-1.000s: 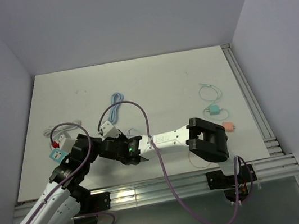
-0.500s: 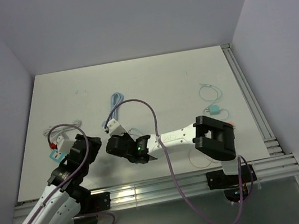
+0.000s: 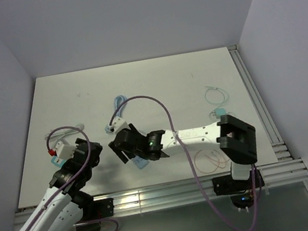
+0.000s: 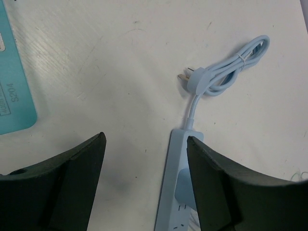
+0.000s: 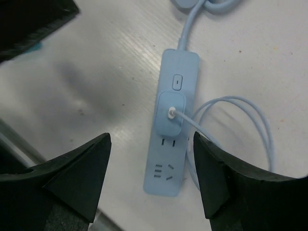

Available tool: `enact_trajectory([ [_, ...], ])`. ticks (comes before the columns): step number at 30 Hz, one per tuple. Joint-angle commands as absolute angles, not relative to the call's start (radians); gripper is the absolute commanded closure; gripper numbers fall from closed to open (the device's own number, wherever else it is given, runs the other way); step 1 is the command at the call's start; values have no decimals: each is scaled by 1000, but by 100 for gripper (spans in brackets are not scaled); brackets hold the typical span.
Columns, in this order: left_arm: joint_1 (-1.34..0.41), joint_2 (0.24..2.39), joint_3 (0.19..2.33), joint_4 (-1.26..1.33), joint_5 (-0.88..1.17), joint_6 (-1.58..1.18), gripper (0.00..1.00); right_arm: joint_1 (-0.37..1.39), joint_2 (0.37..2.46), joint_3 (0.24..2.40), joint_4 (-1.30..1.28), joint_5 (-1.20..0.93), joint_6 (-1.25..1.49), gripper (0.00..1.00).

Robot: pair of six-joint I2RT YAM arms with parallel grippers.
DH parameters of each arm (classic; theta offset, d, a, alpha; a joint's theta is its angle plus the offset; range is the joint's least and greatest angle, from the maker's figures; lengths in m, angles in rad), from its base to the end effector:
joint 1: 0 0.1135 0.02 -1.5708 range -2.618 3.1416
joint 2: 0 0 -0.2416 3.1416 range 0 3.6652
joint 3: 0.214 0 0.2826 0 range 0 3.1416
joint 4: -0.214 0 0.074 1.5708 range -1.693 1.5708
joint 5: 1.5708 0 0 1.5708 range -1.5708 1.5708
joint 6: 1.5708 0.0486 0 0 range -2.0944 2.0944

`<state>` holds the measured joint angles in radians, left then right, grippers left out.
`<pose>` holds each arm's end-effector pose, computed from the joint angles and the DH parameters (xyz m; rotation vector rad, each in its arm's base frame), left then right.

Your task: Insert the plug

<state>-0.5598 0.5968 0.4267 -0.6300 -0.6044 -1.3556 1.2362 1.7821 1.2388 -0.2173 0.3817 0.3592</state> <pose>0.1688 -0.0732 0.1799 -1.1116 1.9249 -0.3360 0.1565 0.3949 0.1762 -0.7998 2.1521 0.3936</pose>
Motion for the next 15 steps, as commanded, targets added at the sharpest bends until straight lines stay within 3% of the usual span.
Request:
enact_trajectory([
  [1,-560,594,460,-635,-635,-1358,26,1232,1613,1260,-274,268,385,24],
  [4,-560,586,463,-635,-649,-1348,26,1235,1475,1189,-270,175,437,26],
  [9,-560,586,454,-578,-631,-1302,27,1177,1284,1125,-347,304,523,28],
  [15,-560,614,446,-430,-491,-1128,29,797,1219,1009,-399,396,633,29],
])
